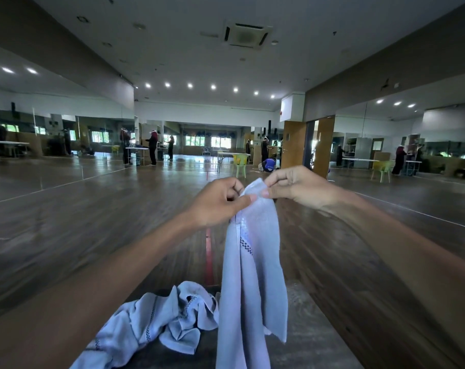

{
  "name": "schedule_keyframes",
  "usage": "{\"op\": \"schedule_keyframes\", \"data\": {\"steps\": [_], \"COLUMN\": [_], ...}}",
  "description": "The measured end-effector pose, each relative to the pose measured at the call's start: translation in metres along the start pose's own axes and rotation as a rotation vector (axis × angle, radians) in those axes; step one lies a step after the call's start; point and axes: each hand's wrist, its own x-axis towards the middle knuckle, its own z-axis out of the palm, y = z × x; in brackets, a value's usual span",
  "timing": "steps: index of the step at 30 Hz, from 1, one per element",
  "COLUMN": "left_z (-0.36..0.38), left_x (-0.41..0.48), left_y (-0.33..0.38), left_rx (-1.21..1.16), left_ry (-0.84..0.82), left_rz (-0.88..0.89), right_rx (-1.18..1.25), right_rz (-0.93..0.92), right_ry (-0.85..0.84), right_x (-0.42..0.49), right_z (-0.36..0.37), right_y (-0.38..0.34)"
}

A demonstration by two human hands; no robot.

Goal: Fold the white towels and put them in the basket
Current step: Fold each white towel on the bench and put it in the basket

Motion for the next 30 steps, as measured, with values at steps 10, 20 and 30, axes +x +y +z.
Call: {"op": "schedule_keyframes", "data": {"steps": [10,20,30], "left_z": [-0.016,-0.091,-0.149], "left_x": [0.006,-0.002,-0.053], "left_y": [0.017,0.026,0.005], "left_rx": [0.086,0.078,0.184], "left_ry": [0.187,0.281,0.337], "left_rz": [0.146,0.034,-0.076], "right_rx": [0.011,-0.247,-0.322], "right_rz": [0.076,0.128,0.123], "right_ry": [-0.063,-0.132,-0.262], "right_x": [-0.009,-0.029,-0.008], "right_z": [0.021,0.016,-0.004], "right_y": [0.015,0.037,0.003]}}
